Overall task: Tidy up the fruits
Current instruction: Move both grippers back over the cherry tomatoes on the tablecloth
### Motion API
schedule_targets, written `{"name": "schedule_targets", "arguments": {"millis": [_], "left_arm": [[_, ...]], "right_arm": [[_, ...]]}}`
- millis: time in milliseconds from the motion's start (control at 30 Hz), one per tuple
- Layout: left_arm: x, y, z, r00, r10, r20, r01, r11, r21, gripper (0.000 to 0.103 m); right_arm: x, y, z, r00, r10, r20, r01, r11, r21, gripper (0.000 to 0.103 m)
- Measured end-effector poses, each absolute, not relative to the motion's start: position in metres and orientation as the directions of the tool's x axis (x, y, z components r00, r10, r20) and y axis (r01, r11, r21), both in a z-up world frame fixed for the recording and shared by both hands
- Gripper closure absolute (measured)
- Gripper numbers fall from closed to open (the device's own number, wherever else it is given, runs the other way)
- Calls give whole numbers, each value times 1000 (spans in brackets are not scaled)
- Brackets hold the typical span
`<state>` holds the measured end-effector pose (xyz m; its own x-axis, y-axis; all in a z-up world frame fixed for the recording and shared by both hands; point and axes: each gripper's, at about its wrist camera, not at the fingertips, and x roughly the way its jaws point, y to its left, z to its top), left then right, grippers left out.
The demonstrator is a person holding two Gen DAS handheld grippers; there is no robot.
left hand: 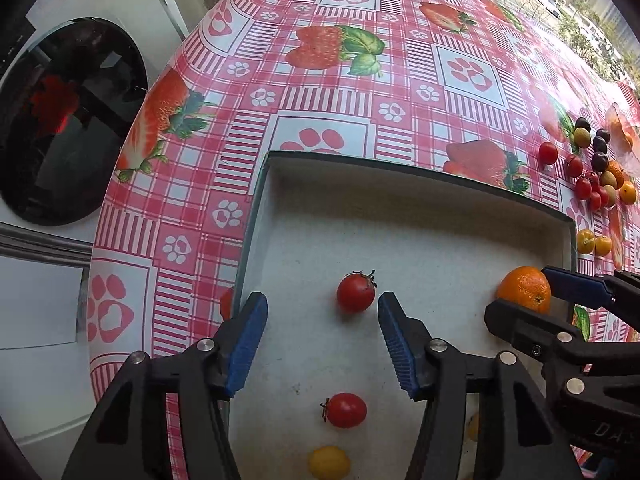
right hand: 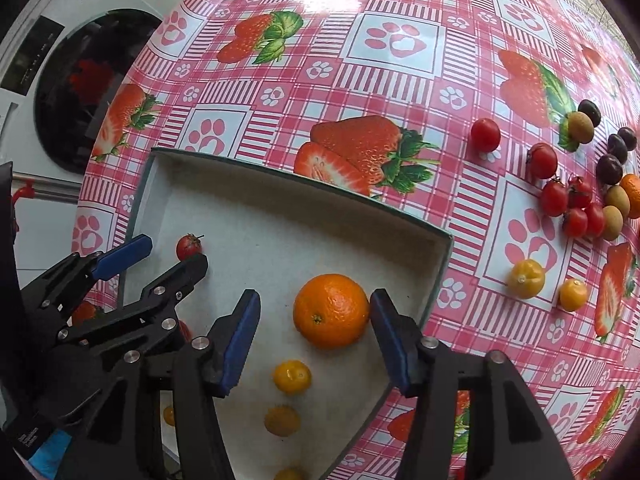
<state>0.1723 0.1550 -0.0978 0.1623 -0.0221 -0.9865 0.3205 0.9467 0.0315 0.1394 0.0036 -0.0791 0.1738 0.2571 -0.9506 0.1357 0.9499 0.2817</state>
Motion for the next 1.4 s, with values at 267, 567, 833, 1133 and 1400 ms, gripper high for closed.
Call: {"name": "schedule_targets", "arguments": {"millis": [267,567,833,1133,1400], "left_arm": [[152,144,-79,166,-38,-985,359,933,25,44],[86,88,-64,145,-87,-986,501,865,-2,44],[34,45,-56,103,-121,-987,621,783,-31,44],[38,16,-53,105,-138,-985,654,756,-36,44],[66,-9,-53,131,-151,-980,651,759,-30,44]], "right_arm": [[116,-12,-47,262,248,-933,192,934,302,18],[32,-63,-55,213,195,-958,352,899,261,18],[-48,-119,-80,131,143,-981,519,833,190,18],[-67,-133,-86,129,130,-983,543,821,179,18],[-54,-128,-87,150,135,-979,528,826,195,18]]}}
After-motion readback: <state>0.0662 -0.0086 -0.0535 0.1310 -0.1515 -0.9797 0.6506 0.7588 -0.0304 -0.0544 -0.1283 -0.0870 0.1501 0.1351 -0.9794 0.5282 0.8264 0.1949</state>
